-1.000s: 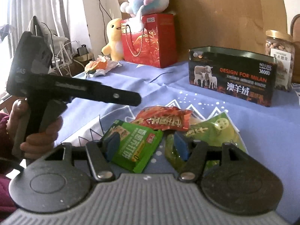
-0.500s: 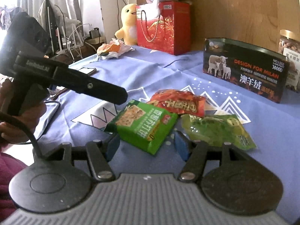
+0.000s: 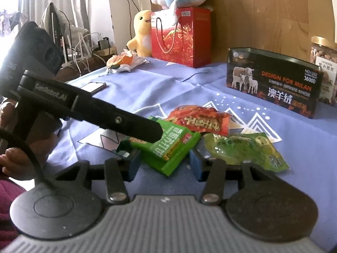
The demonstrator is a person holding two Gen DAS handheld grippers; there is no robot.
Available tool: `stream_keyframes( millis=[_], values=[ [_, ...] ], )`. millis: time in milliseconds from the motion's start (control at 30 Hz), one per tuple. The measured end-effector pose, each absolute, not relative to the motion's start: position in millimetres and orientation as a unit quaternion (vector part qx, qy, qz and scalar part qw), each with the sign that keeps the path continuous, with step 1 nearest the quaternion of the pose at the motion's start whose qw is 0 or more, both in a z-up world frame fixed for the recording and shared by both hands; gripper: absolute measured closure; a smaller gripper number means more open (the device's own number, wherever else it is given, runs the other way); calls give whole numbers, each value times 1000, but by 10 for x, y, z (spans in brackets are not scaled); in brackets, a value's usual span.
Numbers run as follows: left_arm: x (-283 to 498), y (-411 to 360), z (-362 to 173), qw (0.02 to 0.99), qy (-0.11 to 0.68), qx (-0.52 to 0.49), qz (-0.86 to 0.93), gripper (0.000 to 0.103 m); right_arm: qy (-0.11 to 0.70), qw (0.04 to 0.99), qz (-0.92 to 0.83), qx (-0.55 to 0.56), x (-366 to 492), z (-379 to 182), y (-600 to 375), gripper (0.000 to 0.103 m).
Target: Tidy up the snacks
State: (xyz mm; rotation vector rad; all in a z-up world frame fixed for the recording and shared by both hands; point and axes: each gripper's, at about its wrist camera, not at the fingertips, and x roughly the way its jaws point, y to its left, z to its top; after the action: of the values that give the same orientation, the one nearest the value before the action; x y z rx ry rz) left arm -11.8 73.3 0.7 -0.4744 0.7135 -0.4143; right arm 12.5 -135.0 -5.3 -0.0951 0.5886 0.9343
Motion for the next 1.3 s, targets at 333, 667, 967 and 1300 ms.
stream_keyframes(
  millis=[333,667,967,1300],
  values=[
    [-100,740,-16,898,339,-212,-185,33,286,846,449,-31,203,-62,-1293,53],
    [-116,791,-42,897,329,-224,-193,30,286,844,452,-37,177,-72,-1278,48],
    [-115,791,-38,897,329,-223,-192,32,286,844,453,-38,180,-71,-1274,48],
    [-116,791,-40,897,329,-223,-192,32,286,844,453,-38,178,-72,-1273,48]
  ],
)
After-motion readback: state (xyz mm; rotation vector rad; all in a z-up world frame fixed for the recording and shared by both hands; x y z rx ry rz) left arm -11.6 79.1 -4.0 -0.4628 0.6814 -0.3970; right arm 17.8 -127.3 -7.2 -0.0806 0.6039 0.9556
